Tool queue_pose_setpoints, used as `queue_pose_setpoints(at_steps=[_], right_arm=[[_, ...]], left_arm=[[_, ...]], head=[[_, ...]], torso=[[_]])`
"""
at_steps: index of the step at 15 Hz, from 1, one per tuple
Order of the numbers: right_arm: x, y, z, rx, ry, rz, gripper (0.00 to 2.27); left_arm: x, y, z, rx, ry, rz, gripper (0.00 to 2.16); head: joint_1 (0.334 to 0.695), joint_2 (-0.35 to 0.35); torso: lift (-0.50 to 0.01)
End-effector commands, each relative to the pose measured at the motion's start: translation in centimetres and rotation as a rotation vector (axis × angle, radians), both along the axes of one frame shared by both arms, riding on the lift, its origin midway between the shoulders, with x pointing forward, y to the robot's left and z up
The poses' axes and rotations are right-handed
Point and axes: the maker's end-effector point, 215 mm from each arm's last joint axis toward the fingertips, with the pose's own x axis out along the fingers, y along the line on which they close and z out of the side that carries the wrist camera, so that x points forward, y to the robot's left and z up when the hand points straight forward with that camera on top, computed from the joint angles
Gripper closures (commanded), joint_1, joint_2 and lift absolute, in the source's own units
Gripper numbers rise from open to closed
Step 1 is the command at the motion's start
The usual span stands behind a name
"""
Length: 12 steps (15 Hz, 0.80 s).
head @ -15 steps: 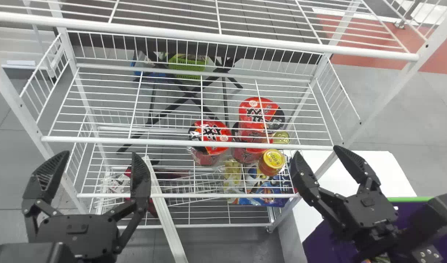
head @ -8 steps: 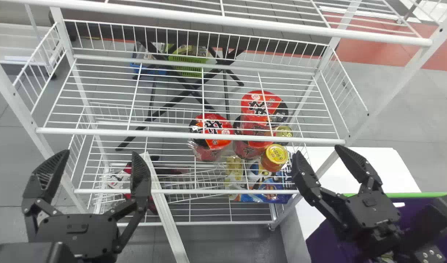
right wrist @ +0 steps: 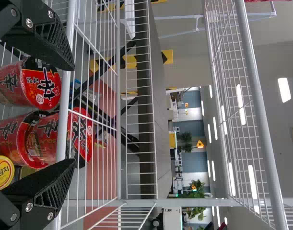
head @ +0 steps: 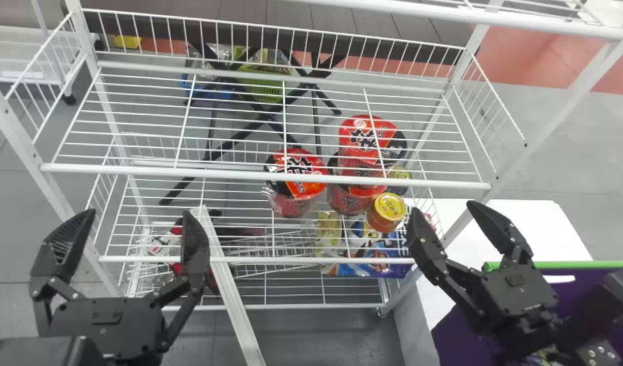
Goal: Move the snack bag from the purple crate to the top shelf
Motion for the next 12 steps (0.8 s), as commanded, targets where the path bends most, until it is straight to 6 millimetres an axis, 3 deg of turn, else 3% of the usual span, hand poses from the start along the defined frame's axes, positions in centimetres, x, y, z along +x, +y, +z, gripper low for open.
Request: queue_pose_setpoints(at_steps=[1, 12], right_arm=[[0.0, 0.04, -0.04, 0.0, 0.001, 0.0, 0.15], [-0.04, 0.04, -0.28, 0.003, 0.004, 0.005, 0.15]], left_arm=[[-0.01, -0.02, -0.07, -0.001, 0.0, 0.0, 0.08], [0.17, 0.21, -0.21, -0.002, 0.001, 0.004, 0.08]], head=[[0.695, -0.182], [0.695, -0.18]], torso=[[-0.419], [-0.455]])
